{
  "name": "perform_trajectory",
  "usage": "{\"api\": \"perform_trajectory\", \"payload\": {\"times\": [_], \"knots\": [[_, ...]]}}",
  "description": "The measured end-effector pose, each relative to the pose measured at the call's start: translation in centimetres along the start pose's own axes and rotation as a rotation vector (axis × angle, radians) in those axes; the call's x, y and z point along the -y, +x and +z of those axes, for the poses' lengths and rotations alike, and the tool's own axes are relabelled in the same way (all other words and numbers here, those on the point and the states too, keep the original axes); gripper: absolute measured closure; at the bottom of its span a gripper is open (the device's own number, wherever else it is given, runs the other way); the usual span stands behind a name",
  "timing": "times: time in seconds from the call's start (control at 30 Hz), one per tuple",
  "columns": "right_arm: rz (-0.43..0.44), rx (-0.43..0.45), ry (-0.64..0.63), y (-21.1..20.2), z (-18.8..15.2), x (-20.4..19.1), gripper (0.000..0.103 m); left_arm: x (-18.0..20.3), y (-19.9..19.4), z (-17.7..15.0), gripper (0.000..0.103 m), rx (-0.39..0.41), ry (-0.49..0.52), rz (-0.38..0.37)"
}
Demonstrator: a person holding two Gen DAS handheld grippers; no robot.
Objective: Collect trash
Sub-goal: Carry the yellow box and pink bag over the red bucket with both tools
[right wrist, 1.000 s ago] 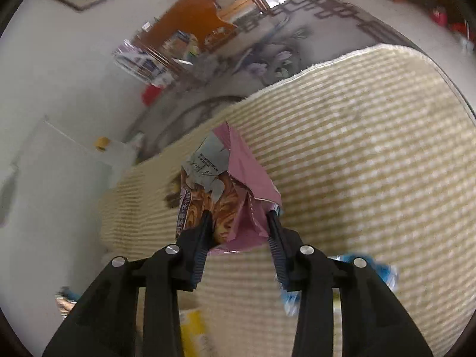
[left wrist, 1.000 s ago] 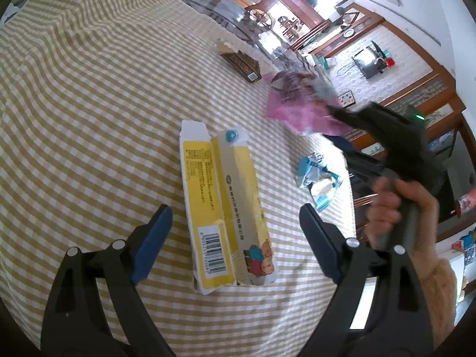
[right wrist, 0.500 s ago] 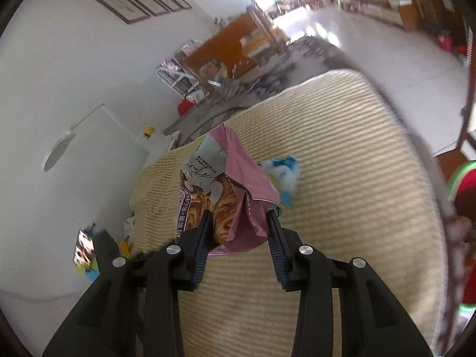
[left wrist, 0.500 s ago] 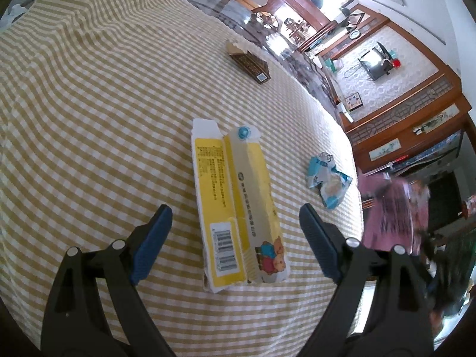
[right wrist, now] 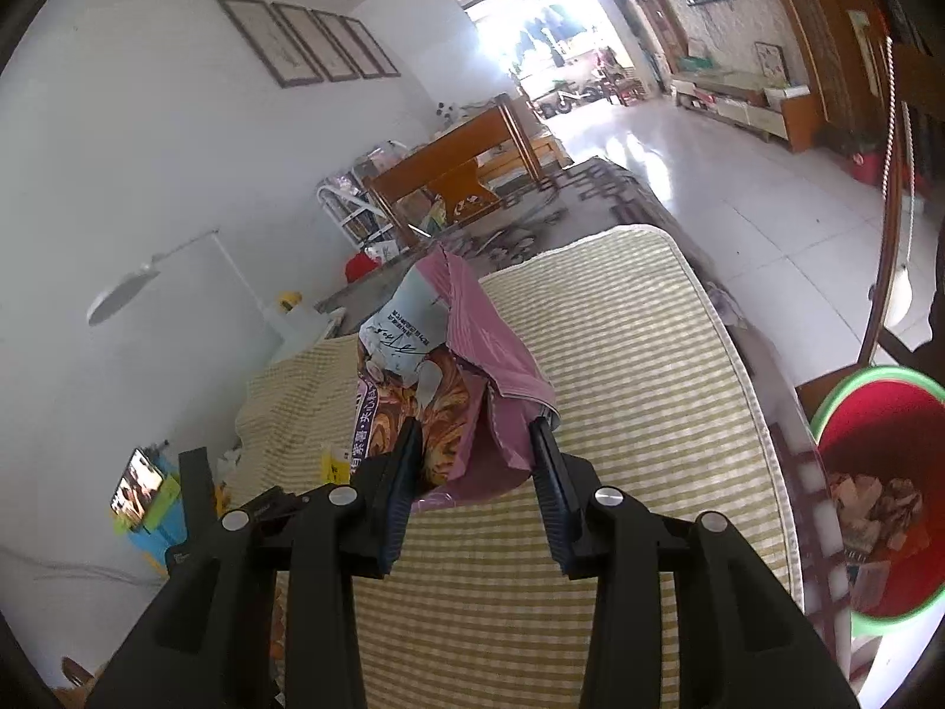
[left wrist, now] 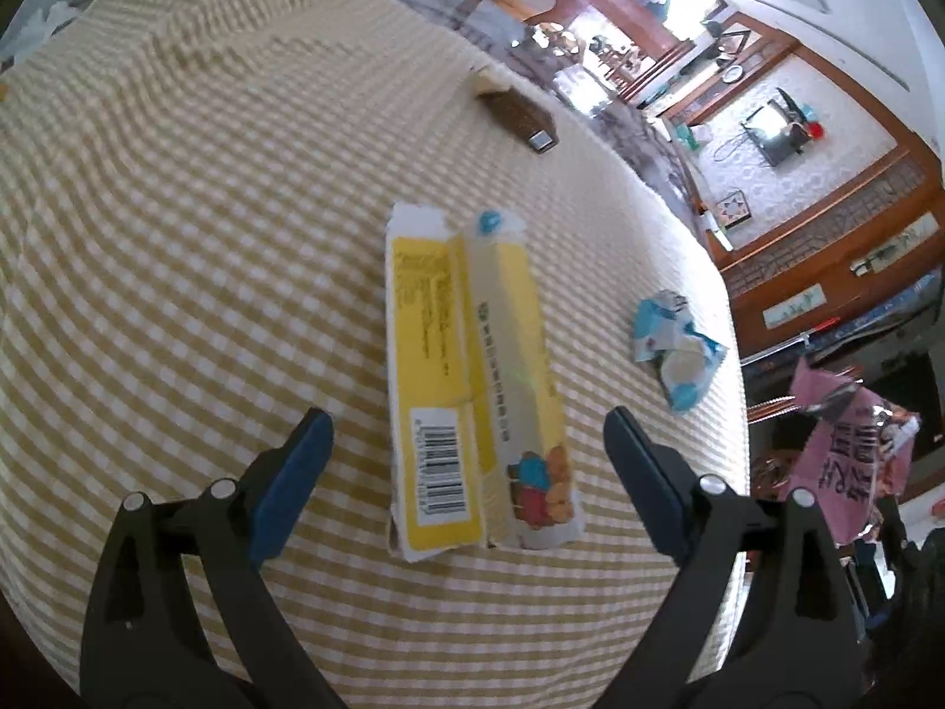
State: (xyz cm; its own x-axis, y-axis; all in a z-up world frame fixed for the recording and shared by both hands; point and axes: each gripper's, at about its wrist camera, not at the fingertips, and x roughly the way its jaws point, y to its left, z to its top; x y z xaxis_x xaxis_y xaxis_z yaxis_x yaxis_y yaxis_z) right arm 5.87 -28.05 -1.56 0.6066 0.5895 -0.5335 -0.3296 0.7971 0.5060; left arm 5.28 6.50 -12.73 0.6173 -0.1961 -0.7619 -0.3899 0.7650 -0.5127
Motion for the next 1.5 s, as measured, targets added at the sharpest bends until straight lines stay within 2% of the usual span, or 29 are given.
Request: {"api": "perform_trajectory", "payload": {"times": [0.1,0.13,0.23,0.27,0.3,0.37,0.4,0.6,0.73,0.87,1.27,1.5], "knots": [[-0.001,-0.004,0.018,0.3,0.0,0.5,0.066,0.7,0.3,0.1,0.013,-0.004,0.06,0.027],[0.0,-0.004,0.022,0.4,0.0,0.6,0.066,0.8,0.4,0.2,0.017,0.0,0.068,0.033],[-0.002,-0.007,0.021,0.4,0.0,0.7,0.066,0.6,0.4,0.3,0.034,0.018,0.077,0.046],[-0.007,-0.01,0.017,0.5,0.0,0.7,0.066,0.6,0.5,0.3,0.046,0.017,0.082,0.04],[-0.011,-0.015,0.013,0.6,0.0,0.7,0.066,0.5,0.6,0.4,0.05,0.006,0.085,0.014],[-0.016,-0.024,0.007,0.9,0.0,0.5,0.066,0.5,0.2,0.4,0.06,0.019,0.083,0.005],[-0.019,-0.028,0.003,1.0,0.0,0.5,0.066,0.7,0.2,0.4,0.061,0.024,0.088,0.004],[-0.054,-0.055,-0.008,1.5,-0.3,0.6,0.066,1.3,-1.3,-0.4,0.062,0.043,0.134,-0.002],[-0.073,-0.089,-0.023,2.1,-0.4,0.4,0.066,1.0,-2.0,-1.5,0.062,0.019,0.124,-0.025],[-0.071,-0.084,-0.026,2.1,-0.4,0.5,0.066,1.6,-2.4,-2.5,0.063,0.003,0.135,-0.052],[-0.075,-0.031,0.022,0.4,-0.1,2.2,0.067,9.7,-5.2,-5.2,0.062,0.07,0.369,-0.117],[-0.085,0.006,0.094,-1.7,0.0,4.9,0.067,13.4,-5.5,-6.7,0.062,0.07,0.468,-0.14]]}}
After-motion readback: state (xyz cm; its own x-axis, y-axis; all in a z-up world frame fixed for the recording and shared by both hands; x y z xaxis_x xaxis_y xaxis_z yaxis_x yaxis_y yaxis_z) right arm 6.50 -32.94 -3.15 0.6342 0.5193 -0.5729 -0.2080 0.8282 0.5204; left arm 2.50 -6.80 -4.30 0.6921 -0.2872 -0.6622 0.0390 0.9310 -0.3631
